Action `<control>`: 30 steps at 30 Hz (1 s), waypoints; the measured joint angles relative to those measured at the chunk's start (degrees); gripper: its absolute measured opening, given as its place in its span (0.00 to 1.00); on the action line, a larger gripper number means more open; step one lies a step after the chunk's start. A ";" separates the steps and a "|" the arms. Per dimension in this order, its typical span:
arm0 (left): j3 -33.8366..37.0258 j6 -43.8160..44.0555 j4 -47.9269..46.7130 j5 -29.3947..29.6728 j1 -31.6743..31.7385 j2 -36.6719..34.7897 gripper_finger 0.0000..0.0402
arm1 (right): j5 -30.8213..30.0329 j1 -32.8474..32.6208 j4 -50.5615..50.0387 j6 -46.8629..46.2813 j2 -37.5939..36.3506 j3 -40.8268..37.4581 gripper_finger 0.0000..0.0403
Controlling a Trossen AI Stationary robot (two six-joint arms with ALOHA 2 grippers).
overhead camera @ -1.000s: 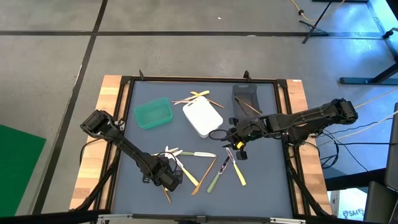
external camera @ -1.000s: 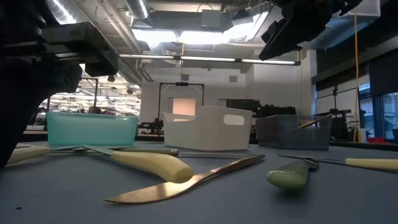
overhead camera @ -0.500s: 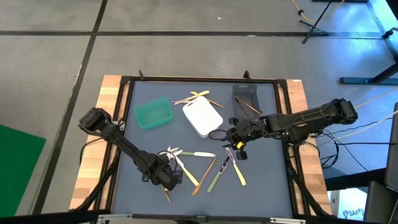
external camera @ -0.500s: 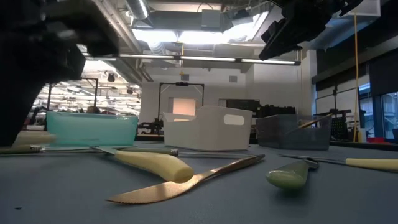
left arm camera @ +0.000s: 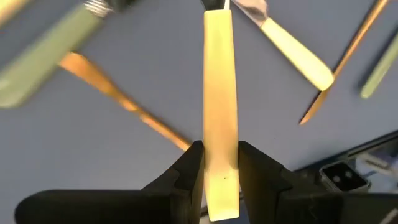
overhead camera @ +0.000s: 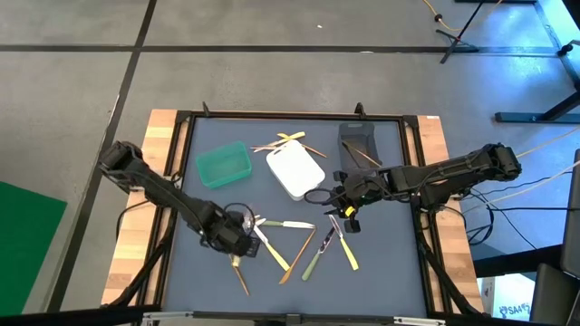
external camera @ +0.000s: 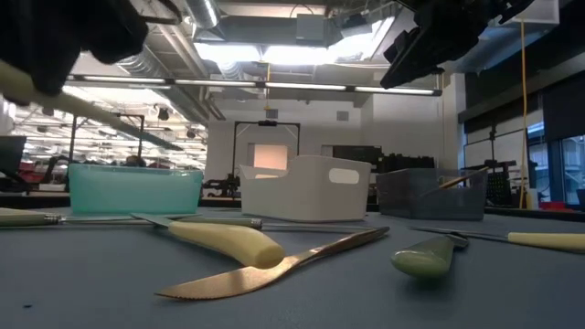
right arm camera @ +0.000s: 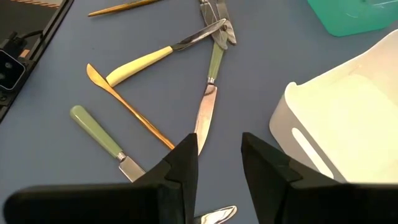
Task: Sort silverware by color (type)
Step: Put the bottom left yellow table knife into the green bin
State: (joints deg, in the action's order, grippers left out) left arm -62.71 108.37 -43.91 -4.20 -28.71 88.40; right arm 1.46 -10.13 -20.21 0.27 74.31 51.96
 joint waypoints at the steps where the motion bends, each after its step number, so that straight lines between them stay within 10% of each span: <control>1: -0.01 -0.99 -1.82 -1.16 0.83 -1.22 0.19 | -0.01 0.00 0.00 0.00 0.00 0.00 0.27; 16: -0.03 -22.18 -25.45 -9.50 21.38 -17.77 0.19 | 0.00 0.02 0.00 0.02 0.01 0.00 0.27; 30: -0.05 -55.16 -35.51 -11.24 41.16 -16.78 0.19 | -0.01 0.02 0.00 0.04 0.01 0.00 0.27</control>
State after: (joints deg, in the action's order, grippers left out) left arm -62.76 53.21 -79.42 -15.44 12.45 71.62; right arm 1.45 -10.11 -20.20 0.32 74.32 51.96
